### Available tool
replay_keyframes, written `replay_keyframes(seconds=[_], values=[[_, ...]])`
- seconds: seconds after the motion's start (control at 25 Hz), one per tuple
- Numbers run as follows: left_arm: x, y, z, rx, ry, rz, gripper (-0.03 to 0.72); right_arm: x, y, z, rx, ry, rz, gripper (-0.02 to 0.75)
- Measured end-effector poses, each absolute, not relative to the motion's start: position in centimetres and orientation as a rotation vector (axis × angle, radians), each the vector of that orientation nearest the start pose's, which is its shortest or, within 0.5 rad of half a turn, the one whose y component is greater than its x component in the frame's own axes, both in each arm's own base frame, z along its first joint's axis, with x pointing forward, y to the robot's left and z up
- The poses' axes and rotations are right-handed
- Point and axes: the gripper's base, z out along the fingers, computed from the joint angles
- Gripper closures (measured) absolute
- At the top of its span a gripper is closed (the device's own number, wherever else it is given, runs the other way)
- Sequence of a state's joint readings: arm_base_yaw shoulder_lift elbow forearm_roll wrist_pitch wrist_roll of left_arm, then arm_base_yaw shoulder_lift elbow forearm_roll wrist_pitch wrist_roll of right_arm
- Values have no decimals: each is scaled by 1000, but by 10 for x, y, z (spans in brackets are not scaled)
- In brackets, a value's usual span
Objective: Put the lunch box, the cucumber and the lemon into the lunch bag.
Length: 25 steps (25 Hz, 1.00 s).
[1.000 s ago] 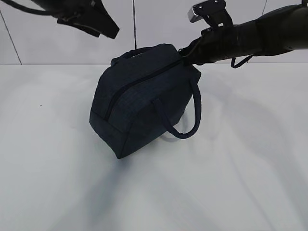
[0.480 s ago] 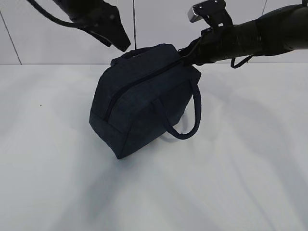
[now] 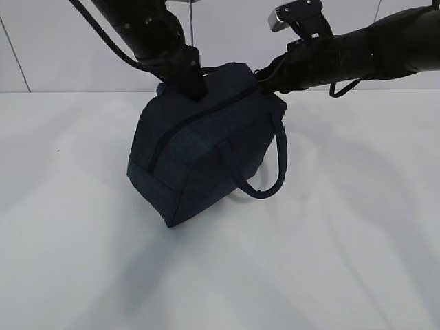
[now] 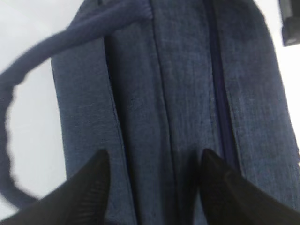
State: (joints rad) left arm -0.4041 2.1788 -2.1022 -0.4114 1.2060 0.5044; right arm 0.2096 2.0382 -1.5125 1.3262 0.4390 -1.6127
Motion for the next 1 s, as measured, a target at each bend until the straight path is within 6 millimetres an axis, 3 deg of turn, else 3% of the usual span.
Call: replay_keyframes(seconds=[0.08,0.2,0.28,0.64,1.0], values=[[428,-221,274,1098,2477,-524,366,451,134,228,-775,1942,390,737],[429,-224,276,1117,2461,-478,618,451,134,228,-775,1942,390,737],[429,-226,279,1129,2449,-464,680,451,134,228,-775,1942,390,737],[424,-225,304,1159,2408,-425,696,453,126,228,-760,1948,387,737],[407,-218,347,1118,2331,-426,696,453,117,231,-748,1943,420,737]])
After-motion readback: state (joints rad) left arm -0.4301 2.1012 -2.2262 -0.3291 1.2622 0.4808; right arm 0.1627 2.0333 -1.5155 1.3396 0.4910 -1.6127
